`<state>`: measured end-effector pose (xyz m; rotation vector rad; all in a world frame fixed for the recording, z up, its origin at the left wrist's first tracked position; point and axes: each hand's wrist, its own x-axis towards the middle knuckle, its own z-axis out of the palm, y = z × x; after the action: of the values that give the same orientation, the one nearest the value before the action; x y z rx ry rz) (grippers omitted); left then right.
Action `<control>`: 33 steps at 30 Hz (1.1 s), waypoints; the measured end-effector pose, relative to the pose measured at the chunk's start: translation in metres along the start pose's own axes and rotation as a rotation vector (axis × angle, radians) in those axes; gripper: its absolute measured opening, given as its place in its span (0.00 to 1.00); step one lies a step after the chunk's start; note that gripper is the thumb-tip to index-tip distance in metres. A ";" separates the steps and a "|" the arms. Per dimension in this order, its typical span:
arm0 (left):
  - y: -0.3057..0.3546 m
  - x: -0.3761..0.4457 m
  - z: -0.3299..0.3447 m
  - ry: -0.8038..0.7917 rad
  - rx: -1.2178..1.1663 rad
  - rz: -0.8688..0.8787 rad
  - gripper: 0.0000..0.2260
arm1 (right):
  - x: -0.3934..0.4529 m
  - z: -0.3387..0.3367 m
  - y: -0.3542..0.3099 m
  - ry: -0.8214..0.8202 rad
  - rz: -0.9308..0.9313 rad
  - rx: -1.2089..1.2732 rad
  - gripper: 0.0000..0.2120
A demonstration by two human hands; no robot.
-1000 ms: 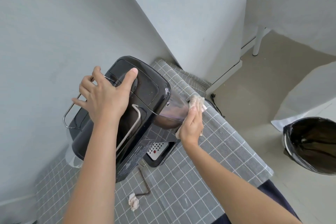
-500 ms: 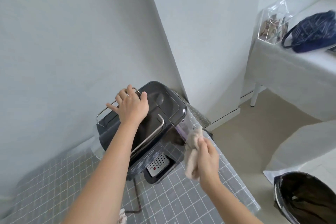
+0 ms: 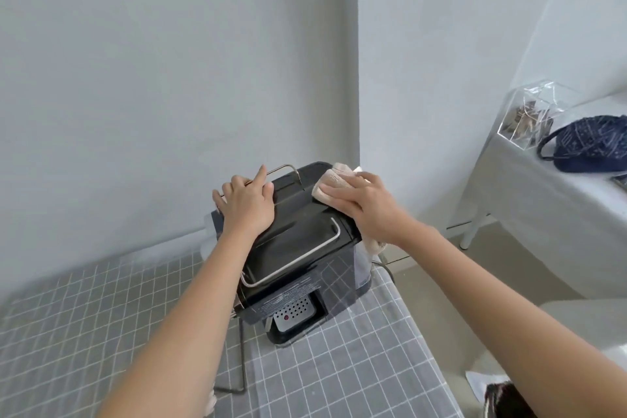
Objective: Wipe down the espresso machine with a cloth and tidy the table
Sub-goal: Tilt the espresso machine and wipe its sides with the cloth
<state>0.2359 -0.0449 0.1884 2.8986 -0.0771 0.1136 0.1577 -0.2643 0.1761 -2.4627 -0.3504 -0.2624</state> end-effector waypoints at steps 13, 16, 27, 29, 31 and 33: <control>-0.010 0.002 -0.005 0.027 0.000 0.098 0.20 | -0.006 -0.073 -0.023 0.030 -0.156 -0.137 0.18; -0.015 0.003 -0.004 0.045 -0.022 0.126 0.20 | 0.041 -0.028 -0.049 -0.185 -0.379 -0.164 0.17; -0.018 0.003 0.000 0.073 -0.067 0.123 0.20 | 0.005 -0.036 0.008 -0.233 -0.352 -0.238 0.22; -0.018 0.002 0.000 0.070 -0.069 0.118 0.20 | -0.015 -0.029 0.014 -0.175 -0.225 -0.239 0.25; -0.018 0.001 0.000 0.068 -0.068 0.110 0.20 | -0.033 -0.032 0.017 -0.211 -0.243 -0.320 0.27; -0.017 0.001 0.000 0.072 -0.068 0.103 0.20 | -0.040 -0.050 0.018 -0.301 -0.260 -0.360 0.22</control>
<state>0.2377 -0.0287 0.1842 2.8192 -0.2132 0.2286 0.1201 -0.3162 0.1948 -2.8145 -0.8176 -0.0626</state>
